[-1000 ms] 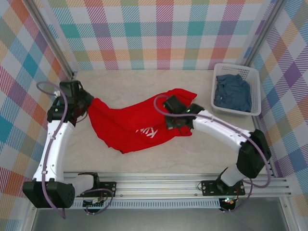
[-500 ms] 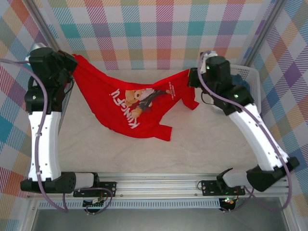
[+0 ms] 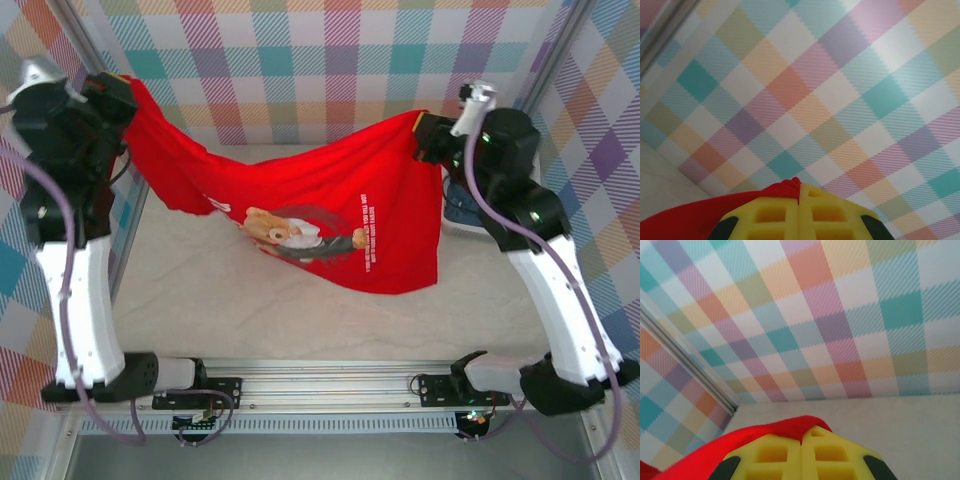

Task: Fold and stack the t-shirts

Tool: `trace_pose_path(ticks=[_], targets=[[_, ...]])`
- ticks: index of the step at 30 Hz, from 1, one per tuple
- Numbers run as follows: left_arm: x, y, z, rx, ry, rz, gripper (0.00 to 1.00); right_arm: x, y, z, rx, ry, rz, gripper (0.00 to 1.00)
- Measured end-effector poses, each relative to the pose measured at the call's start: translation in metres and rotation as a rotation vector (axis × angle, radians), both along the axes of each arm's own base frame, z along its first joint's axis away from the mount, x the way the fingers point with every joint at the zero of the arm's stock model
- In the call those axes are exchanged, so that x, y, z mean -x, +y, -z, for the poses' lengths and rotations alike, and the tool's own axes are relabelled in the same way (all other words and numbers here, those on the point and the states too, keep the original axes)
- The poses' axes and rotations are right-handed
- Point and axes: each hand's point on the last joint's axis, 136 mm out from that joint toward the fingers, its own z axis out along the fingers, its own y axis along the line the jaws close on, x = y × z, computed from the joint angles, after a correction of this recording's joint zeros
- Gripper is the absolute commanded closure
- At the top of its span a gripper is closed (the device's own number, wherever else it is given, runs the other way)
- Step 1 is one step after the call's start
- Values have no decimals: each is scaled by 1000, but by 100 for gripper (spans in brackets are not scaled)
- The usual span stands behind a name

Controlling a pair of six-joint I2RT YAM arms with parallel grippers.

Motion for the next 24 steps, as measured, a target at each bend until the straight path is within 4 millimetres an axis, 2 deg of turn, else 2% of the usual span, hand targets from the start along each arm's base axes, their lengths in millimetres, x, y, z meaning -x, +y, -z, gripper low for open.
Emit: trace_pose_path(ticks=[2,5,7,8,10,12,13,16,19,21,22,24], targets=[[-43,-4,32,17,85,32,100,-34,8,31,-18,90,-8,100],[-106,-7,95,48,229,71,100,-79,18,78,-39,224,-19,100],[-137,-7,127,69,296,94,100,-104,22,96,-59,277,-24,100],[-151,-8,137,78,316,109,100,-116,23,101,-72,294,-26,100],[-171,-8,136,93,303,136,100,-135,23,97,-99,294,-30,100],[-182,-7,113,105,235,158,100,-149,19,80,-129,263,-30,100],[-183,-7,95,108,185,168,100,-155,16,65,-147,230,-32,100],[-163,-2,21,110,-15,189,100,-156,2,10,-191,106,-34,100],[-118,2,-47,83,-194,188,100,-142,-14,-40,-230,-4,-39,100],[-81,-1,-79,59,-263,194,100,-129,-21,-59,-245,-44,-49,100],[-61,-4,-91,42,-282,199,100,-123,-23,-65,-250,-55,-56,100],[-26,-11,-95,19,-274,206,100,-113,-25,-62,-257,-42,-72,100]])
